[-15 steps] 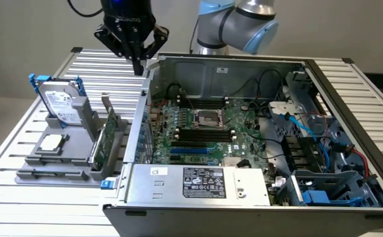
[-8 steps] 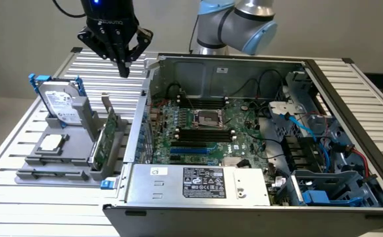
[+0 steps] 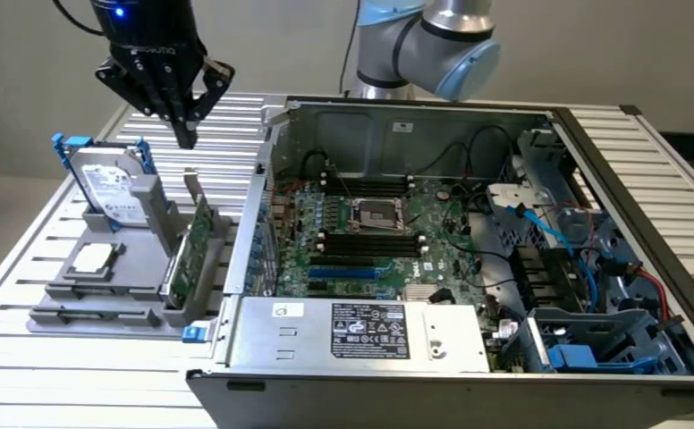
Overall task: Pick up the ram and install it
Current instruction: 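Reach for the ram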
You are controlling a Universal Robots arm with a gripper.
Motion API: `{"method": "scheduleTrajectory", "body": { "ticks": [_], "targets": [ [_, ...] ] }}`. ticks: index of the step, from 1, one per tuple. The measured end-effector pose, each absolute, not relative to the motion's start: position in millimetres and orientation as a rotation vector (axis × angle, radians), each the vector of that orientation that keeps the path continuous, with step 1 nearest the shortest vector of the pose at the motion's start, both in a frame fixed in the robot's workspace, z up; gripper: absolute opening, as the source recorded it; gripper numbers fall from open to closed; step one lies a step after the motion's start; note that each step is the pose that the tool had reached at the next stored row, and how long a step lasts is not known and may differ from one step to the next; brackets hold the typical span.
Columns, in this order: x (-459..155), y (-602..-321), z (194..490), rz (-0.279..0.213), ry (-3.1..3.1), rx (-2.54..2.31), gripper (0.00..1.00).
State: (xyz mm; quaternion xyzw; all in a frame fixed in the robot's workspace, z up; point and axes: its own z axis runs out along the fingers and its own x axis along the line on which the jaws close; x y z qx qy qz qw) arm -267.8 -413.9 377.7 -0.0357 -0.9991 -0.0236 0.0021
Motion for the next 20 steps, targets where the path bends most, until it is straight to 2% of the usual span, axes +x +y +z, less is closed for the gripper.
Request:
{"method": "scheduleTrajectory", "body": {
  "ticks": [20],
  "targets": [
    [-326.9, -461.6, 369.1, -0.072, -3.11, -0.112, 0.1]
  ]
}}
